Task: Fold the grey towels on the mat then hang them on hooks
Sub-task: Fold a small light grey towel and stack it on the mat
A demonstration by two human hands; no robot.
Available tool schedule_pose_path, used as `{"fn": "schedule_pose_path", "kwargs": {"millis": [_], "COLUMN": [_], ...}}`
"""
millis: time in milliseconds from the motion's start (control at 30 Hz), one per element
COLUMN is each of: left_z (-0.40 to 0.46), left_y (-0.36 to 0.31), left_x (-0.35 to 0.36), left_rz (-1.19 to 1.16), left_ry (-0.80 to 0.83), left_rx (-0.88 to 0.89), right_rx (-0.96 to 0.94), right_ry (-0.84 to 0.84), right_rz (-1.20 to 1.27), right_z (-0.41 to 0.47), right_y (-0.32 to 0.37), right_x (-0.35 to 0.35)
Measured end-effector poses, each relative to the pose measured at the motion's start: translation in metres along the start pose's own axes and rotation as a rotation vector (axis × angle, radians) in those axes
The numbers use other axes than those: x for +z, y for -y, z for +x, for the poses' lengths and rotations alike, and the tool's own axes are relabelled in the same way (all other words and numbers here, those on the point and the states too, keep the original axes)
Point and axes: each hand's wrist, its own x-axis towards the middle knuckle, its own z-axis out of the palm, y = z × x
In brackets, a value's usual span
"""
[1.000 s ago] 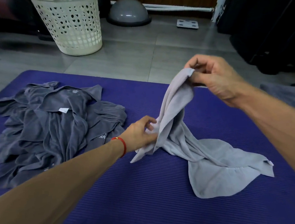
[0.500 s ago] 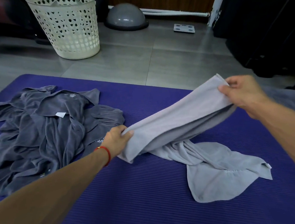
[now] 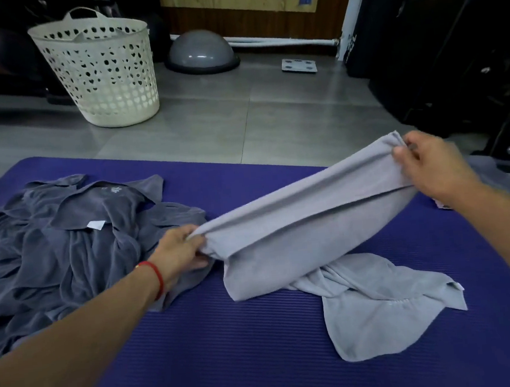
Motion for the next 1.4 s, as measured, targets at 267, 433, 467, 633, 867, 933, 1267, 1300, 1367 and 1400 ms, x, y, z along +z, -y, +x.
{"fn": "schedule_pose_path", "kwargs": {"millis": [267, 433, 467, 633, 867, 933, 1267, 1300, 1367, 1400], "left_z": [0.028, 0.035, 0.035, 0.033, 0.051, 0.064, 0.127, 0.13, 0.126, 0.121], "left_y": [-0.111, -0.177, -0.184, -0.172, -0.133, -0.129, -0.111, -0.112, -0.123, -0.131], "left_x": [0.012, 0.052, 0.065, 0.124, 0.193, 0.216, 0.401, 0.422, 0.468, 0.493], "left_rz": [-0.23, 0.076, 0.105, 0.056, -0.042, 0.098, 1.127, 1.131, 1.092, 1.06], "left_ry": [-0.176, -0.124, -0.086, 0.15, 0.517, 0.575, 0.272, 0.231, 0.219, 0.239], "left_rx": [0.333, 0.73, 0.735, 0.566, 0.305, 0.334, 0.743, 0.787, 0.841, 0.844], "right_rx": [0.15, 0.485, 0.557, 0.719, 0.852, 0.896, 1.233, 1.257, 1.269, 1.263], "right_ry": [-0.083, 0.048, 0.085, 0.036, -0.283, -0.327, -0.354, -0.438, -0.617, -0.686], "right_rz": [-0.137, 0.162, 0.275, 0.548, 0.716, 0.787, 0.911, 0.78, 0.561, 0.482], "right_z": [-0.017, -0.05, -0.065, -0.138, -0.2, -0.216, -0.283, -0.287, -0.285, -0.281], "right_y": [-0.008, -0.032, -0.039, -0.093, -0.19, -0.227, -0.263, -0.273, -0.292, -0.302], "right_x": [-0.07, -0.122, -0.13, -0.127, -0.062, -0.041, 0.062, 0.066, 0.058, 0.049]}}
